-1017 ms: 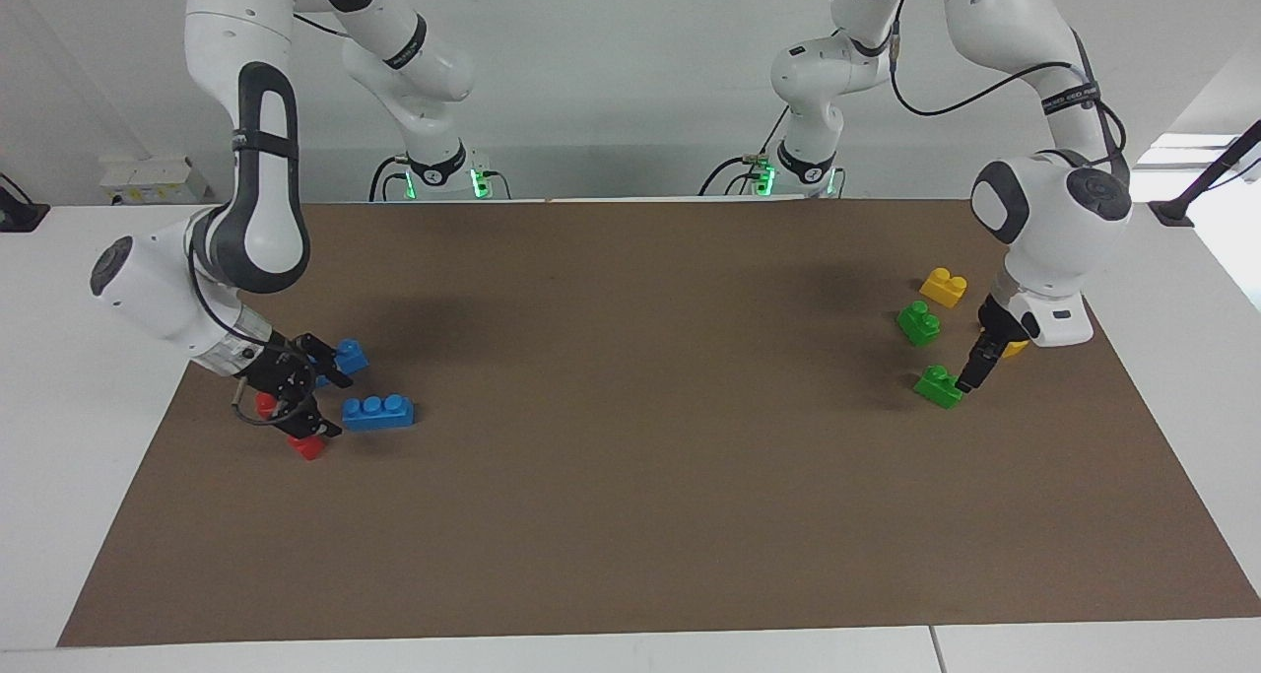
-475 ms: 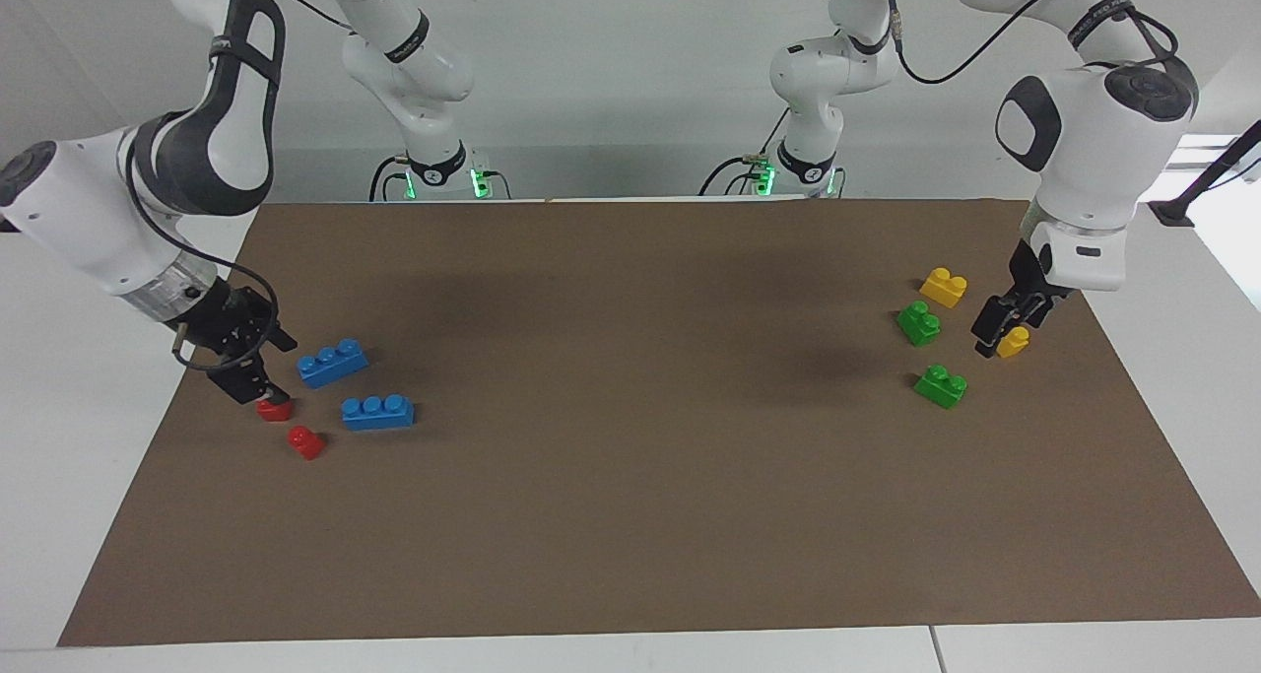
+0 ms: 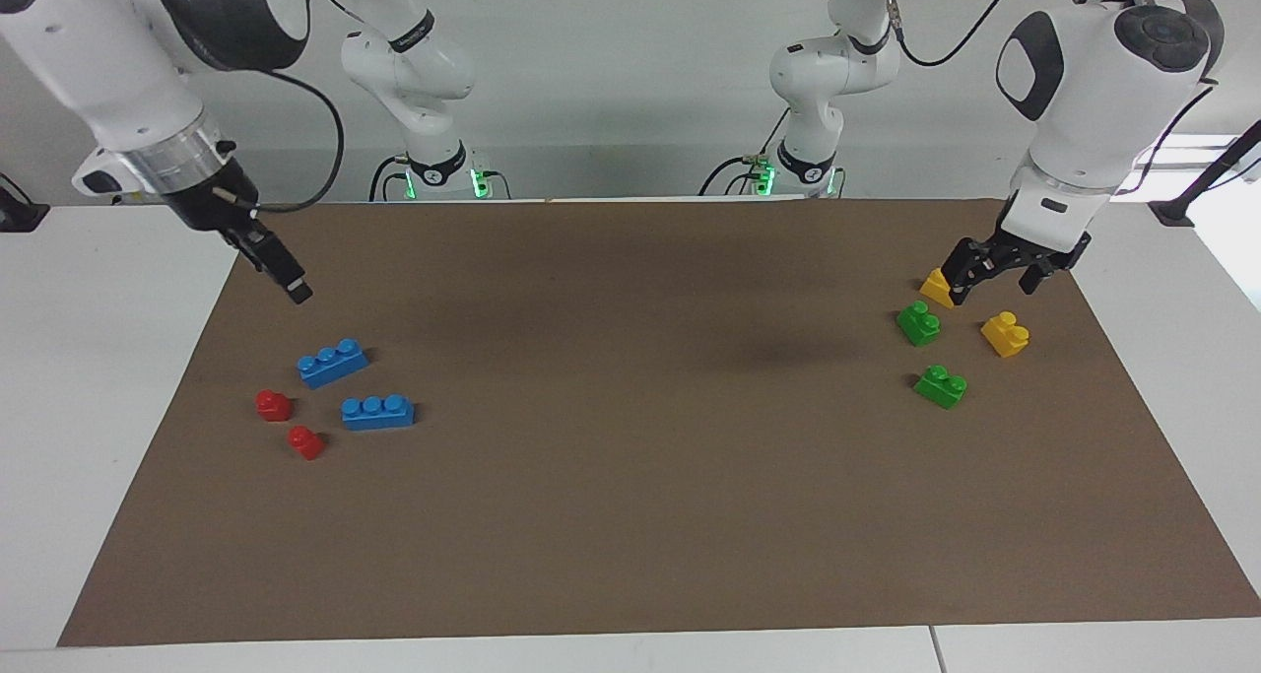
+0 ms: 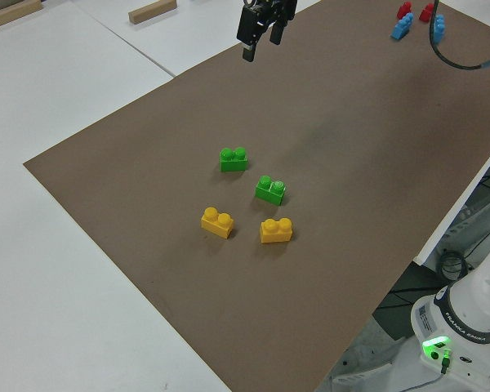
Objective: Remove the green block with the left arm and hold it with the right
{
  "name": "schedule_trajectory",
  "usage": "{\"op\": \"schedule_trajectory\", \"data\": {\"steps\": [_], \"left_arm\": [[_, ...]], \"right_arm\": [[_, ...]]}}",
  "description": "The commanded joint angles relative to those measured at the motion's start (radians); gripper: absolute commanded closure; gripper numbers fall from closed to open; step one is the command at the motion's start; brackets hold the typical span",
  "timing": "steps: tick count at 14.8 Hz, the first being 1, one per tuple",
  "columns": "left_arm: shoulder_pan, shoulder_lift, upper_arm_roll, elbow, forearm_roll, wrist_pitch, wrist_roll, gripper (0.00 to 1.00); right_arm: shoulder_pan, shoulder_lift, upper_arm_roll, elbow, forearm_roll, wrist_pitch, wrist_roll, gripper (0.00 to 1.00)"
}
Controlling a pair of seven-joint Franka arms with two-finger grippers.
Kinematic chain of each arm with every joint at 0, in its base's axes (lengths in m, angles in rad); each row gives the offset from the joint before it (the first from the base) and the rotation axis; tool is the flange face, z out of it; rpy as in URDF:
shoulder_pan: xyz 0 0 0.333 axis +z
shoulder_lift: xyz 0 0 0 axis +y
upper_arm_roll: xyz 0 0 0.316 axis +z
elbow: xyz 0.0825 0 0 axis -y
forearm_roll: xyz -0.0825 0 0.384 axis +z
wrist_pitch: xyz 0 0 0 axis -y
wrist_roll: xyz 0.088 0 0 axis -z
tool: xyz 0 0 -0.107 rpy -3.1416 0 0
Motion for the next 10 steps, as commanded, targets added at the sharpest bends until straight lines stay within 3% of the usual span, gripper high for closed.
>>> {"op": "schedule_trajectory", "data": {"steps": [1, 5, 10], "left_arm": [[-0.001, -0.065, -0.015, -0.001, -0.030, -0.045, 0.003, 0.00], [0.005, -0.066, -0.012, -0.005, -0.031, -0.033, 0.004, 0.00], [-0.003, -0.073, -0.015, -0.011, -0.032, -0.046, 0.003, 0.00]], "right_arm": [[0.026, -0.081, 0.003, -0.023, -0.035, -0.075, -0.244, 0.00], [0.056, -0.094, 0.004, -0.021, -0.123, -0.090, -0.530, 0.00], [0.046, -0.090, -0.002, -0.020, -0.107, -0.118, -0.543, 0.00]]}}
